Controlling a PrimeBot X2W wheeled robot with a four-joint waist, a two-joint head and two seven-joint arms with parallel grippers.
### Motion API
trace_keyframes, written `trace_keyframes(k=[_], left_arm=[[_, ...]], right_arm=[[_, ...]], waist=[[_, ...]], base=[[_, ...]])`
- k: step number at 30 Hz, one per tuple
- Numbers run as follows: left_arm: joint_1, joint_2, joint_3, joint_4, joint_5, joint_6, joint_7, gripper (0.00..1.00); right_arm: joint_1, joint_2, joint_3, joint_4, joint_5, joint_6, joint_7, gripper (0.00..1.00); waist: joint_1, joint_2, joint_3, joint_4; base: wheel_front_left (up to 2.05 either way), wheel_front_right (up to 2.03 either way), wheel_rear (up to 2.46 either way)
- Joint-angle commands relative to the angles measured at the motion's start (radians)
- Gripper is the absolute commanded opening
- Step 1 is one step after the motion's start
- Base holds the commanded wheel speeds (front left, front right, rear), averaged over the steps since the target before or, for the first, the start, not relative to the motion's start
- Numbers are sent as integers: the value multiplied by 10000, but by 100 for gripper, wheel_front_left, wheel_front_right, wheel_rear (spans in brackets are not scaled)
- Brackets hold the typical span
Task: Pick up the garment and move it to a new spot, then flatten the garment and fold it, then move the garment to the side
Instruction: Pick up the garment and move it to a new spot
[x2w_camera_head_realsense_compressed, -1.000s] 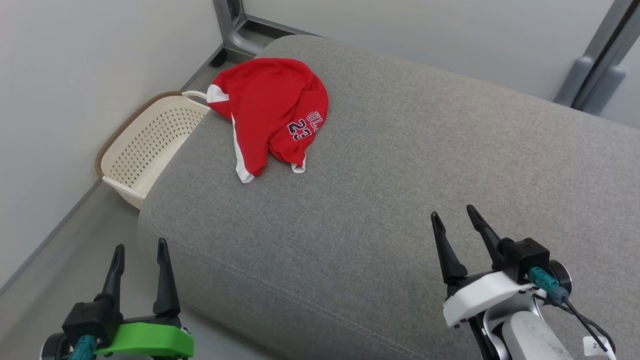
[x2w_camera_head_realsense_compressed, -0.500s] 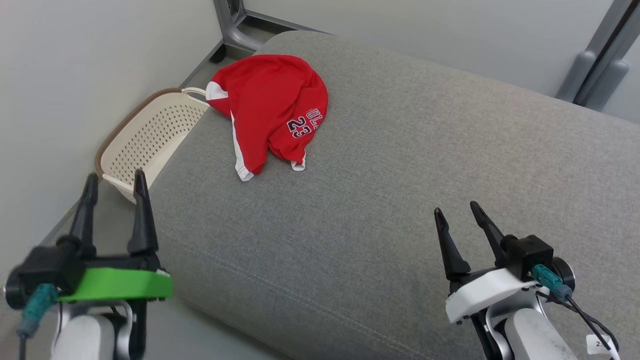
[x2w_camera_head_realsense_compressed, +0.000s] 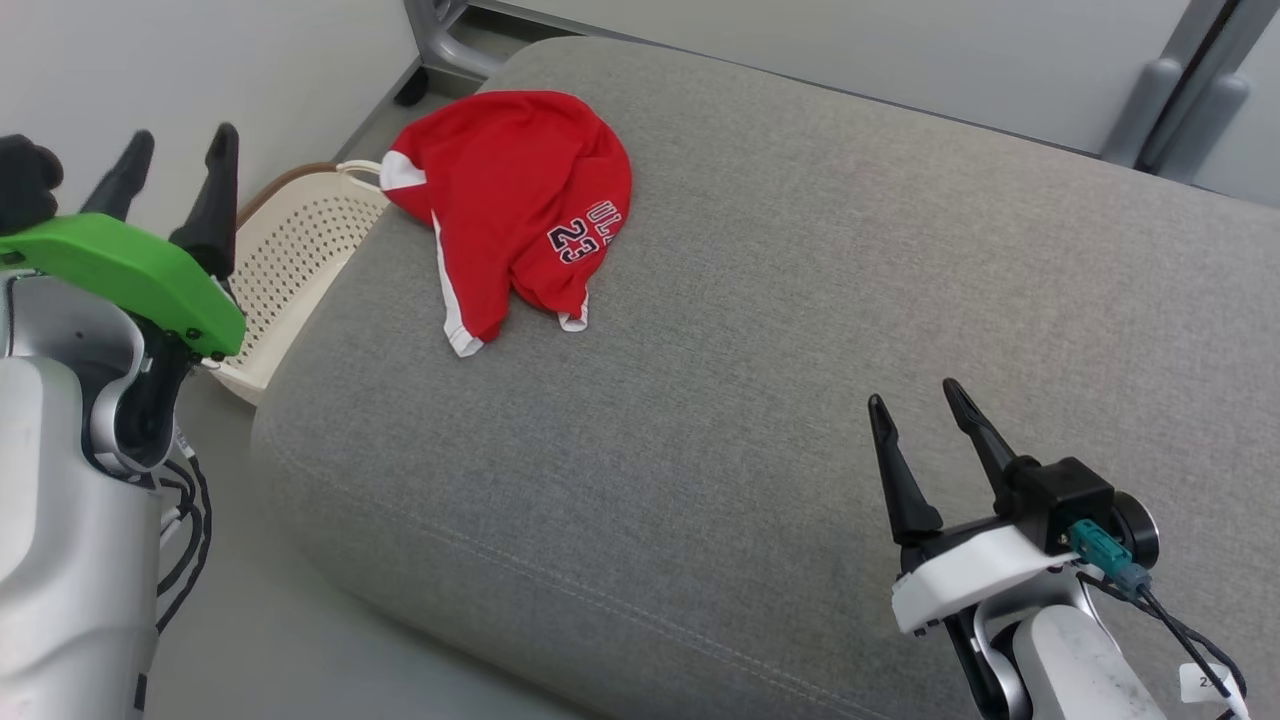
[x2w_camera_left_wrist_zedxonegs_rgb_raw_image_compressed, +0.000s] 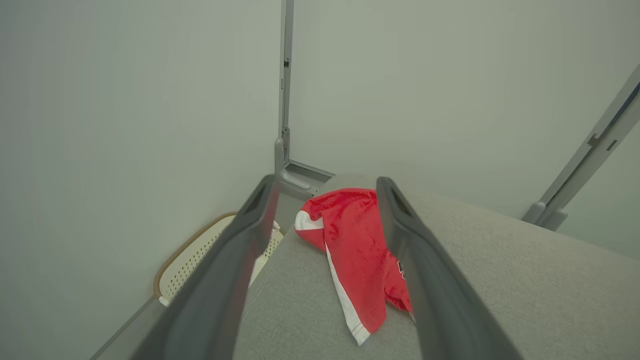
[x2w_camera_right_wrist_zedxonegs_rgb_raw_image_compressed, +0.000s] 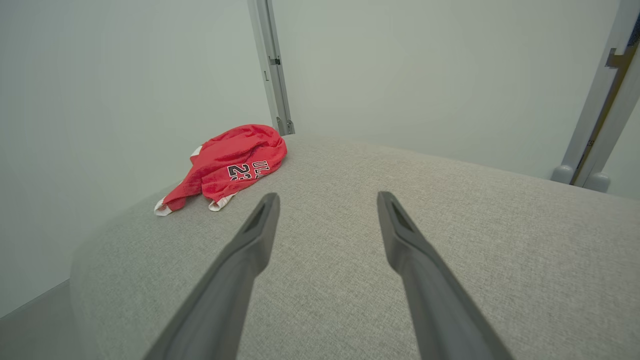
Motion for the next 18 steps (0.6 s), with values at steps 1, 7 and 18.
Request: trace_keyframes(k=[1, 7, 18], left_arm=[[-384, 78, -275, 773, -228, -59, 351, 100], [-1012, 203, -968, 2460, -1086, -84, 881, 100], [-1209, 622, -2520, 3839, -3091, -85, 823, 100]], right_arm=[[-123, -65, 24, -107, -65, -12, 84, 100], [-362, -66, 100, -313, -258, -12, 234, 100], [-718, -217, -136, -939, -670, -10, 609, 100]], waist=[[0, 0, 553, -620], [0, 0, 1177, -1215], [0, 0, 2466, -1714]], base=[[0, 0, 0], [0, 0, 0], [0, 0, 0]])
